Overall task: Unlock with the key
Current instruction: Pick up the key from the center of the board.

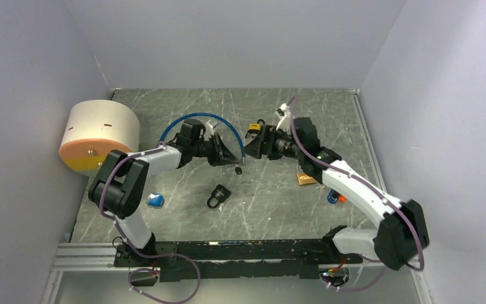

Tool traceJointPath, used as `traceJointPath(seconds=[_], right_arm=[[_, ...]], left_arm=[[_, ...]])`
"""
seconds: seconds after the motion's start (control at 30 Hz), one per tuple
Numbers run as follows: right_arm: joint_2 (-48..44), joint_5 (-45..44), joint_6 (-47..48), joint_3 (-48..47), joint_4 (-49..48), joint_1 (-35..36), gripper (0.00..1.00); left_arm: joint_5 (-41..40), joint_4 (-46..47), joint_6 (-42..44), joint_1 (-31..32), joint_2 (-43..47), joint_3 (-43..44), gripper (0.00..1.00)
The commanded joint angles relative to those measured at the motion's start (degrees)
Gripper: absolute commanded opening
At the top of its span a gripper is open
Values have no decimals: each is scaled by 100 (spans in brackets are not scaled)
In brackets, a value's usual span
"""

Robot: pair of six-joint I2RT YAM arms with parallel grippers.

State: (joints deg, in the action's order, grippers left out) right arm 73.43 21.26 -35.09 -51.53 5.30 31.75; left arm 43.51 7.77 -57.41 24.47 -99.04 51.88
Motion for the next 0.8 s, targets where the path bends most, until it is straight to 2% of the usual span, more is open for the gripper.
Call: traceJointPath(seconds=[0.0, 0.2, 0.4, 0.47, 0.6, 0.77], right_arm=[[-683, 720, -941, 374, -1140, -358, 80], [-1406, 917, -1795, 998, -2290, -716, 83], [-1559, 1022, -2511, 1281, -3336, -715, 82], [-1539, 1118, -2673, 1254, -3623, -722, 77], [-1561, 1252, -2649, 1106, -3688, -722, 62], [-1527, 1256, -2837, 1148, -3891, -720, 51]], left_arm=[[422, 1126, -561, 23, 584, 500, 2], [545, 2528, -1616, 36, 847, 876, 3], [740, 3208, -1695, 222, 931, 1144, 3], [747, 3522, -1855, 294, 905, 1158, 3], [667, 4077, -2086, 365, 870, 1104, 3], [523, 4477, -2288, 391, 781, 963, 2]])
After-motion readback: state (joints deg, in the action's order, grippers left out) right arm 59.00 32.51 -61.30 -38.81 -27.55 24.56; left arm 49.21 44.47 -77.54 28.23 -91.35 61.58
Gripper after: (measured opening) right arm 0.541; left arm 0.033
